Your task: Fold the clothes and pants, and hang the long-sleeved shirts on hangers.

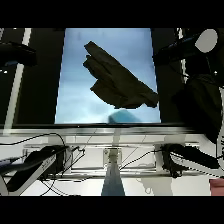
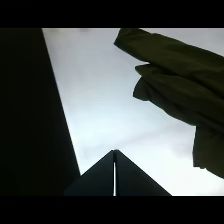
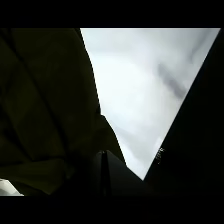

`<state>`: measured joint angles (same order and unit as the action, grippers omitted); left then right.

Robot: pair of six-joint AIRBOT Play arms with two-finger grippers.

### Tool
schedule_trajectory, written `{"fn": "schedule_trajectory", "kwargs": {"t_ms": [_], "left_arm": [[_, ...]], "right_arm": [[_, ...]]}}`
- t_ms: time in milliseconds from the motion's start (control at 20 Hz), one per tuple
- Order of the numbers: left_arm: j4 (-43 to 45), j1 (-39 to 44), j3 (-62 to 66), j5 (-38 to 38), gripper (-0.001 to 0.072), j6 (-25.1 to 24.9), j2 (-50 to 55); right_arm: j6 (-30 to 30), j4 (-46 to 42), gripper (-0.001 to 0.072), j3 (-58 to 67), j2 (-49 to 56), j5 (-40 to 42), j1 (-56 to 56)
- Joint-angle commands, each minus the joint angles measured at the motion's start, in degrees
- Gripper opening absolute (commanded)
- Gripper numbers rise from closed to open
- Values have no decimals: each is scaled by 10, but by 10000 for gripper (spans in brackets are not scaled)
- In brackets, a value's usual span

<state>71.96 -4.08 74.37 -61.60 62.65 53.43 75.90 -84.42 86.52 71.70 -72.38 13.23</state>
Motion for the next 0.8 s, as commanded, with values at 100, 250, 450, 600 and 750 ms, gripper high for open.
{"fn": "schedule_trajectory", "kwargs": {"t_ms": [100,250,450,600,750], "left_arm": [[0,-1,-1,-1,17,0,2],[0,-1,-1,-1,17,0,4],[0,-1,-1,-1,17,0,4],[0,-1,-1,-1,17,0,4],[0,-1,-1,-1,17,0,4]], "right_arm": [[0,0,12,0,0,0,1],[0,0,13,0,0,0,1],[0,2,12,0,0,7,1],[0,0,13,0,0,57,1],[-2,-73,12,-11,2,25,-12]]}}
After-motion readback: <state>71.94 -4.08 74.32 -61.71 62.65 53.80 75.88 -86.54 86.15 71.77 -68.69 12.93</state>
